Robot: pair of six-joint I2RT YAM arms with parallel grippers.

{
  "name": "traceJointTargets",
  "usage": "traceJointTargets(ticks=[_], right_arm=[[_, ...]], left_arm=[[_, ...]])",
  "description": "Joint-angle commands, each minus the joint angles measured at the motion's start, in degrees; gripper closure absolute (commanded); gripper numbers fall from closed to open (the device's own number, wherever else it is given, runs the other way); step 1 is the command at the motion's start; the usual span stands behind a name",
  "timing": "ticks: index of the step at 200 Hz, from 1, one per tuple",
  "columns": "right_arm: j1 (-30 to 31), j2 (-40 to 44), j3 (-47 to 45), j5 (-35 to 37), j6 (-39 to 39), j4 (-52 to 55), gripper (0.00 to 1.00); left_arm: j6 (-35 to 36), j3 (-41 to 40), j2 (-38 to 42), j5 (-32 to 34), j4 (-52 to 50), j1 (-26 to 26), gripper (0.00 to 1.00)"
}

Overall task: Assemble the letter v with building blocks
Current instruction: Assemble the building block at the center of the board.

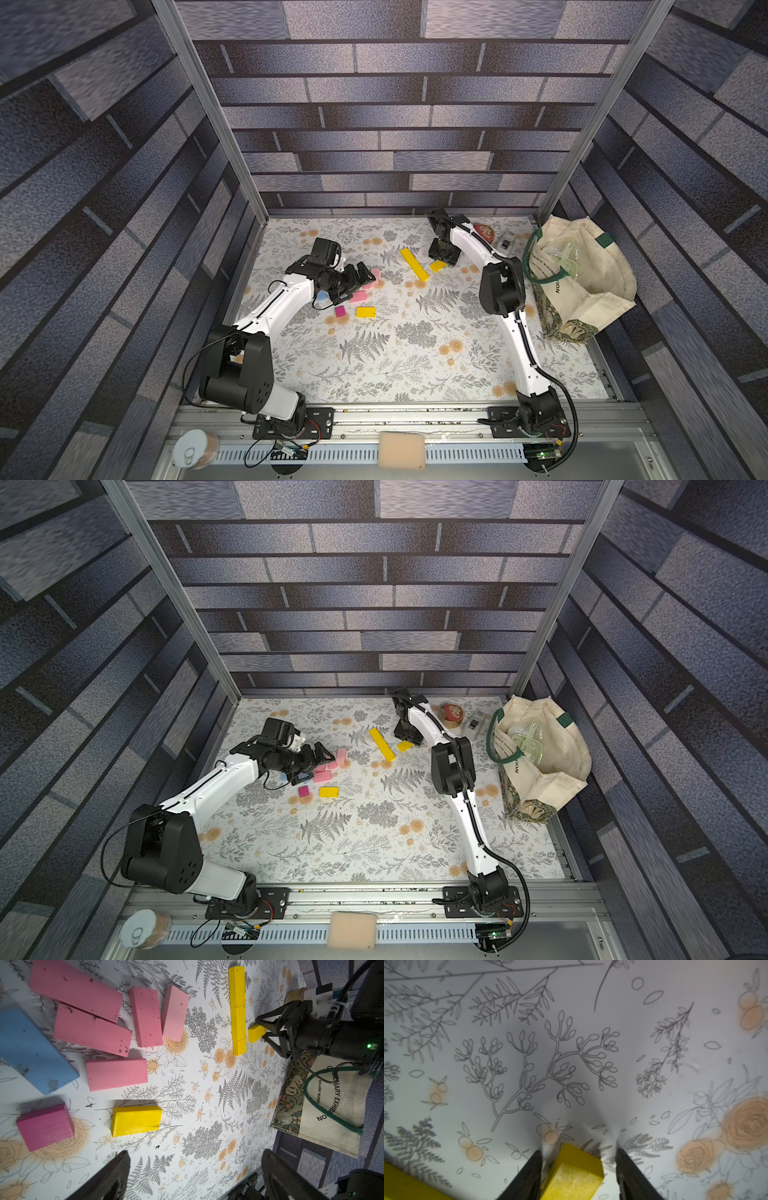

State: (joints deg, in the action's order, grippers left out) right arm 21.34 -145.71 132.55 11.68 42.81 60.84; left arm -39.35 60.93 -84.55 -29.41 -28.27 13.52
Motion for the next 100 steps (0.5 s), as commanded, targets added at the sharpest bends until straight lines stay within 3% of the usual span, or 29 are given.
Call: traceJointTargets(ticks=[1, 100], right_arm=[[-0.4, 3.1, -5.4, -1.6, 3.8, -1.1, 0.46], [0.0, 5.6, -9.3, -2.1, 13.1, -3.7, 0.68]], left_arm=[[1.3, 1.6, 0.3, -0.3, -1.2, 0.2, 0.0], [1.3, 1.7, 0.8, -0.6, -1.2, 0.8, 0.0]])
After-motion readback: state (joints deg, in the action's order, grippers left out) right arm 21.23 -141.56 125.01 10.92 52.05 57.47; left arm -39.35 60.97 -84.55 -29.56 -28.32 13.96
